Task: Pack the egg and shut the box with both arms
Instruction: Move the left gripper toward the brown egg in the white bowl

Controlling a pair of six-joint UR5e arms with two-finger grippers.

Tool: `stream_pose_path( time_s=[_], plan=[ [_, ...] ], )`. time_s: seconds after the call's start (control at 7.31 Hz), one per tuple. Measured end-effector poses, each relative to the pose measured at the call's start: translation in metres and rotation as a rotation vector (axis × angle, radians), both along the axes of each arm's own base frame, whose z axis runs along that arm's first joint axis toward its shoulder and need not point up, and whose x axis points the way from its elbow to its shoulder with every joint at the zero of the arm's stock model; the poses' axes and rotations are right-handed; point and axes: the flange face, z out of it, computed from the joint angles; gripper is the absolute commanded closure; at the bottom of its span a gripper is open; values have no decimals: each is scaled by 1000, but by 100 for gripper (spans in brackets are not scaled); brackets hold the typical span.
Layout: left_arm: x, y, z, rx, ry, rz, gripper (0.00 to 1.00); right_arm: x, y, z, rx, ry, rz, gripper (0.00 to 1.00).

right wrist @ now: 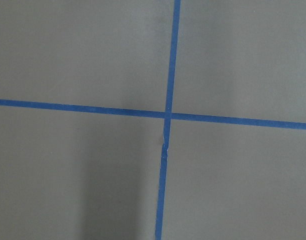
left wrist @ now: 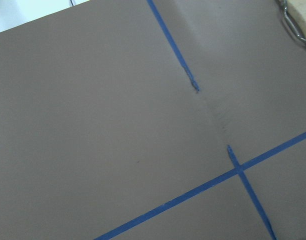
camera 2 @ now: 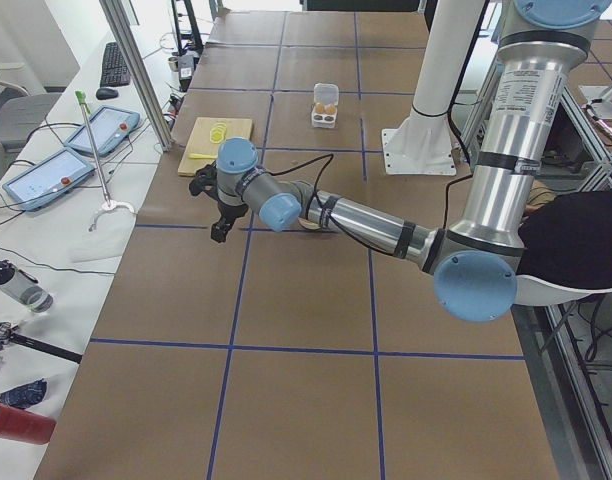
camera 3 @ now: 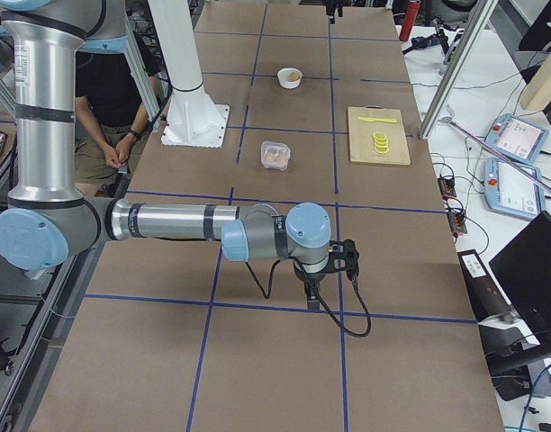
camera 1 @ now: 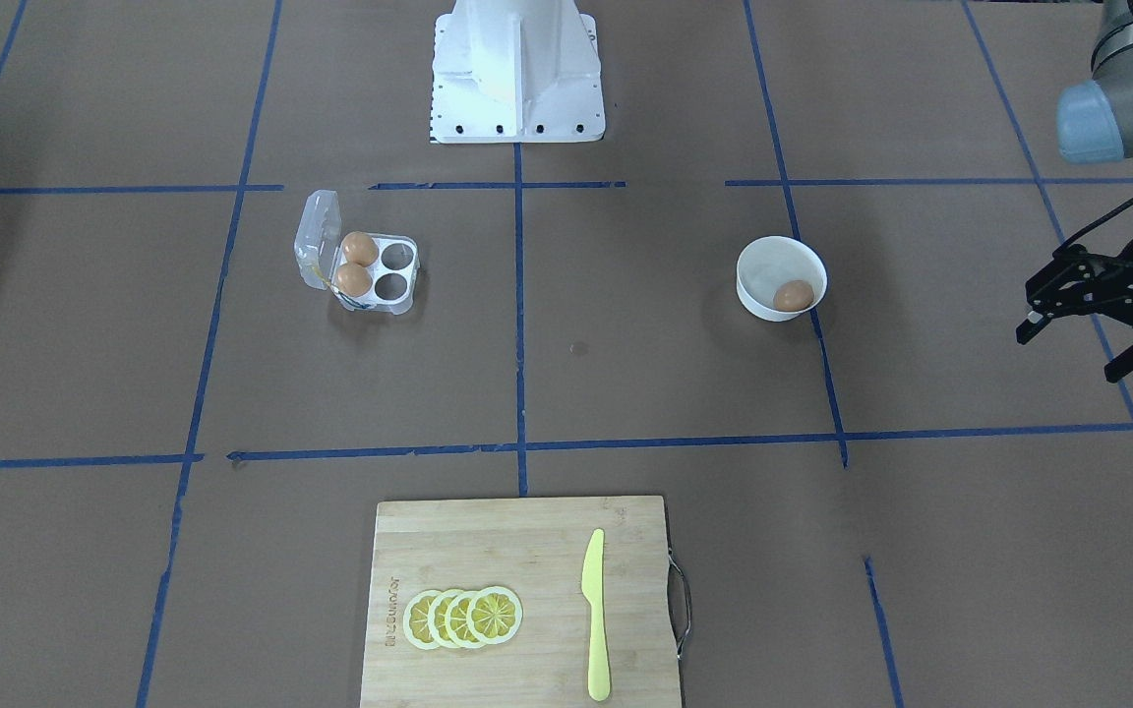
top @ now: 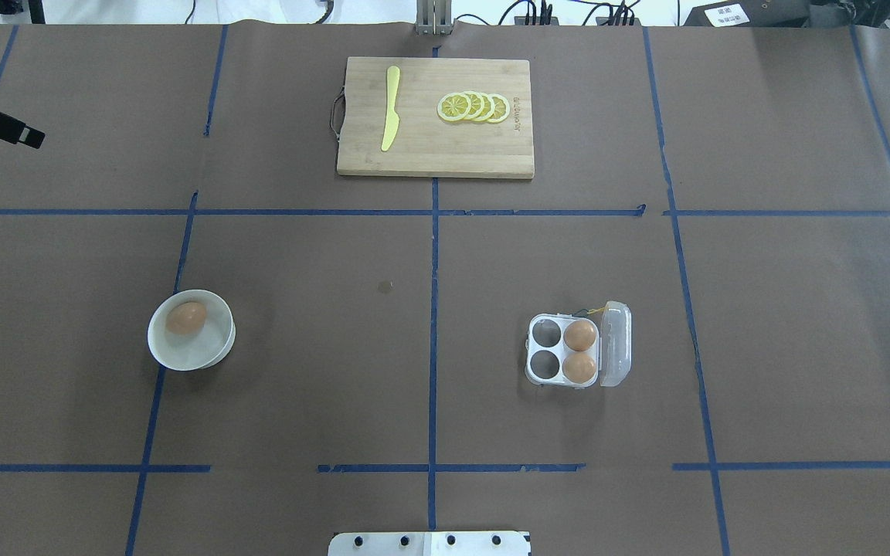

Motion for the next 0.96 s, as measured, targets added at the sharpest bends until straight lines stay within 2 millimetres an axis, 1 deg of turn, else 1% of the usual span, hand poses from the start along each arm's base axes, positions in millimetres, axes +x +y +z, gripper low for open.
stream_pose_path(
  time_s=[0.27, 0.41, 0.55, 0.68, 0.82, 0.96],
  plan=[
    [21, 12, -23, -86, 80, 3, 0, 0, 0, 0, -1, -5, -1, 0],
    [27, 21, -30, -126, 98, -12, 0, -1, 1, 1, -3, -6, -1, 0],
    [37, 36, -35, -165, 101, -36, 0, -1, 1, 2, -5, -8, -2, 0],
    [60, 58, -42, -171, 81, -64, 0, -1, 1, 0, -2, -14, -2, 0],
    [90, 79, -49, -155, 53, -77, 0, -2, 1, -2, 1, -21, -3, 0],
    [118, 95, -54, -138, 33, -72, 0, -2, 1, -2, 2, -23, -4, 0]
  ],
)
